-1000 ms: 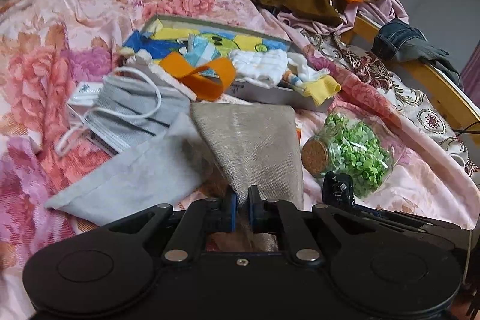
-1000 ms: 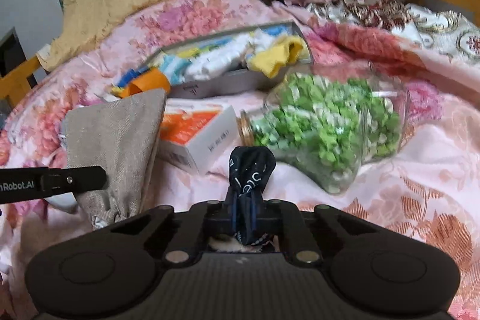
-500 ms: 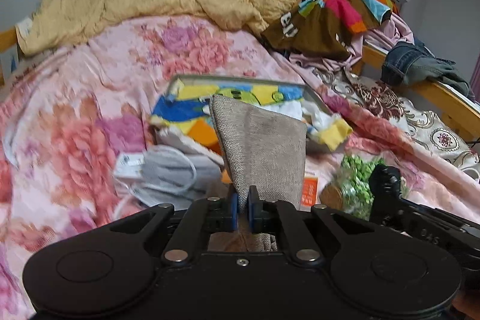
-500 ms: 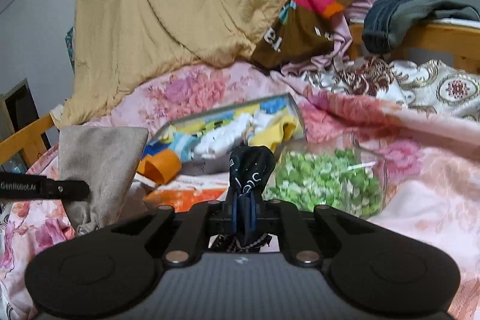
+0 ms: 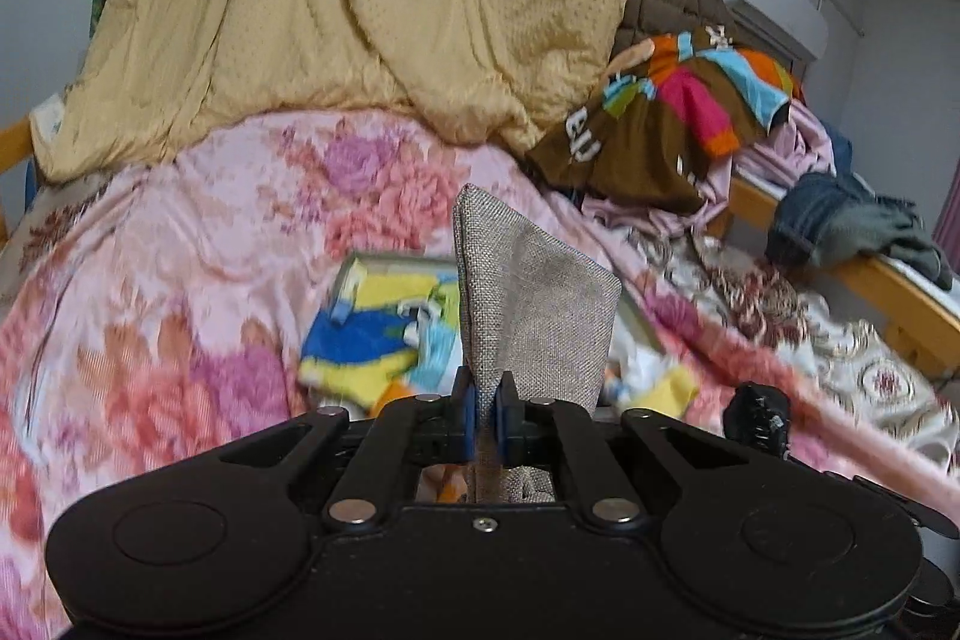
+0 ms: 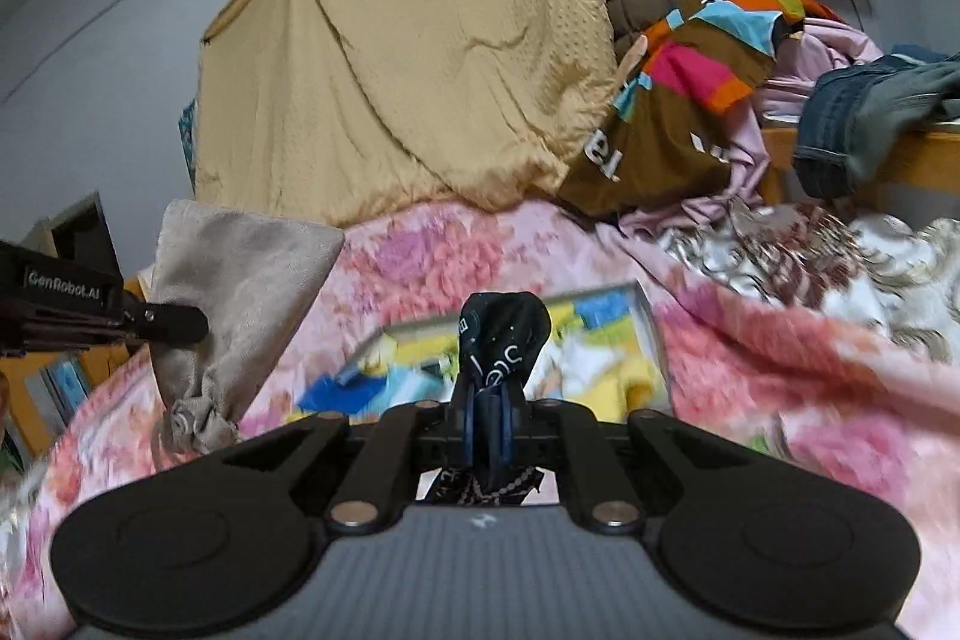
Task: Organize soft objects
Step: 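Carry the beige pouch and black sock over the frog tray with both grippers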
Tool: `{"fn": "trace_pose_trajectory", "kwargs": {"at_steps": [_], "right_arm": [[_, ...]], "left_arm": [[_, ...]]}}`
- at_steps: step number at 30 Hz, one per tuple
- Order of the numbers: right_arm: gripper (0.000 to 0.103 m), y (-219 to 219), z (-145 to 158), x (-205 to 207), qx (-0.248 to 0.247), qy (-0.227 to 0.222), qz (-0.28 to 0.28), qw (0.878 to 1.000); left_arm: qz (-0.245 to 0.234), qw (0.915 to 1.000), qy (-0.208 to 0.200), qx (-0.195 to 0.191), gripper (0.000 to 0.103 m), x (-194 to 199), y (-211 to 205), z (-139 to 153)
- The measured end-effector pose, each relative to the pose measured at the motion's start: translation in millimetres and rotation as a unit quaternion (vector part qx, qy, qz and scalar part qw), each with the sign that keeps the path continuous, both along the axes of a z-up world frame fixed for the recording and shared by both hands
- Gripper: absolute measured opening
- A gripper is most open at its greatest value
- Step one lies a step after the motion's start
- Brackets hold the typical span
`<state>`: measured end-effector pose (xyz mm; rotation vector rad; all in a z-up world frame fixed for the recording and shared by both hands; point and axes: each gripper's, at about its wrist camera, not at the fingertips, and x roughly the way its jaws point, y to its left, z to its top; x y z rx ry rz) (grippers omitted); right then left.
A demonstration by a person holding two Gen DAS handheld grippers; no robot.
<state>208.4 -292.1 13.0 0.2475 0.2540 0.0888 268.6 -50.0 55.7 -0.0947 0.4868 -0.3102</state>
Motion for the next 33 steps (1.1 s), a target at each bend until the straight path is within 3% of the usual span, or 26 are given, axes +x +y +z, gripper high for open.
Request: {"fn": "trace_pose_trajectory", "kwargs": {"at_steps": [6, 12, 21, 28, 33], "right_arm": [[0.009, -8.1, 13.2, 60.5, 0.008, -0.021, 0.011, 1.000], [0.009, -19.3, 11.8, 116.8, 0.021, -0.026, 0.018, 0.999], [0.009, -42.6, -16.2, 165.6, 0.080, -0.024, 0.006, 0.996], [0.010, -44.6, -37.1, 185.4, 0.097, 0.018, 0.013, 0.995], [0.010, -43.2, -40.3, 192.3, 0.093, 0.045, 0.014, 0.995]], "left_arm": [[-0.004, 0.9998, -0.017, -0.004, 0.005, 45.9, -16.8, 19.5], [0.001, 0.9994, -0.023, -0.027, 0.005, 107.4, -36.1, 16.7], [0.026, 0.9955, 0.003, -0.091, 0.005, 187.6, -50.2, -34.5], [0.035, 0.9958, 0.052, -0.067, 0.006, 207.5, -53.8, -84.3], [0.043, 0.9948, 0.072, -0.058, 0.006, 212.3, -50.5, -102.2]]}}
